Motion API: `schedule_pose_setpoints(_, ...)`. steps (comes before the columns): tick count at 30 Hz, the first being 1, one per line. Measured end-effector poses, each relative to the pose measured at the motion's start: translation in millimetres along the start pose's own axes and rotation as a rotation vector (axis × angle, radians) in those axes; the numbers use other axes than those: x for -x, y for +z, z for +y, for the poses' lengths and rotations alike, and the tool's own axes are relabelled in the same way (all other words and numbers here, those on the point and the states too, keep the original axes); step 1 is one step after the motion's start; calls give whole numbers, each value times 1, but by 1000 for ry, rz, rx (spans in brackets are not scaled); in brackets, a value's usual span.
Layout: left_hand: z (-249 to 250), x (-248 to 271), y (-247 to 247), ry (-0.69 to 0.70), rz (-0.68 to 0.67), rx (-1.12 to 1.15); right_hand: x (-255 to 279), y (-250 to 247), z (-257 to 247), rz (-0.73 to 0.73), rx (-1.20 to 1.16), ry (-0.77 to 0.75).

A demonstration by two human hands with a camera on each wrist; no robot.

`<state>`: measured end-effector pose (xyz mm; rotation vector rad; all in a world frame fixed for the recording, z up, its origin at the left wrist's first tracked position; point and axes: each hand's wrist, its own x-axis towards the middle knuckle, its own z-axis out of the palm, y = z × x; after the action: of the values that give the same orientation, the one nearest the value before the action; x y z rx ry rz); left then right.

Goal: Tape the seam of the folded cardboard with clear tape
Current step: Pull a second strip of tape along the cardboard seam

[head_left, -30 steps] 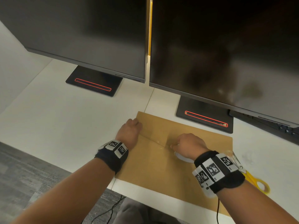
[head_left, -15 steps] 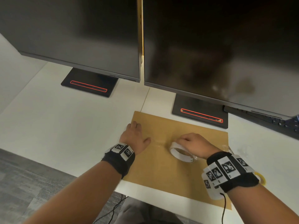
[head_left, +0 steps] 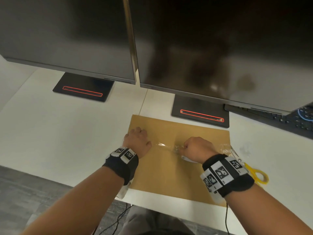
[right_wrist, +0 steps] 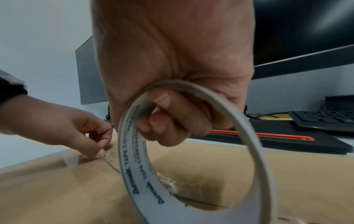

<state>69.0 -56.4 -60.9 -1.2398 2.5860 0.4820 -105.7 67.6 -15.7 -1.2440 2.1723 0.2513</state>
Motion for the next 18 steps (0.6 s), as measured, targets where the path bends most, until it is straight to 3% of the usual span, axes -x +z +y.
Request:
schedule_pose_setpoints(4,9,0,11,74,33,68,-6,1,-6,-56,3,53)
schedule_pose_setpoints(12,20,1,19,-40,-28,-15,-4,-5,-14,-87,-57,101)
schedule_pose_setpoints(18,27,3,19,-80,-25,-58,2,-8,-2,-134,-157,-6)
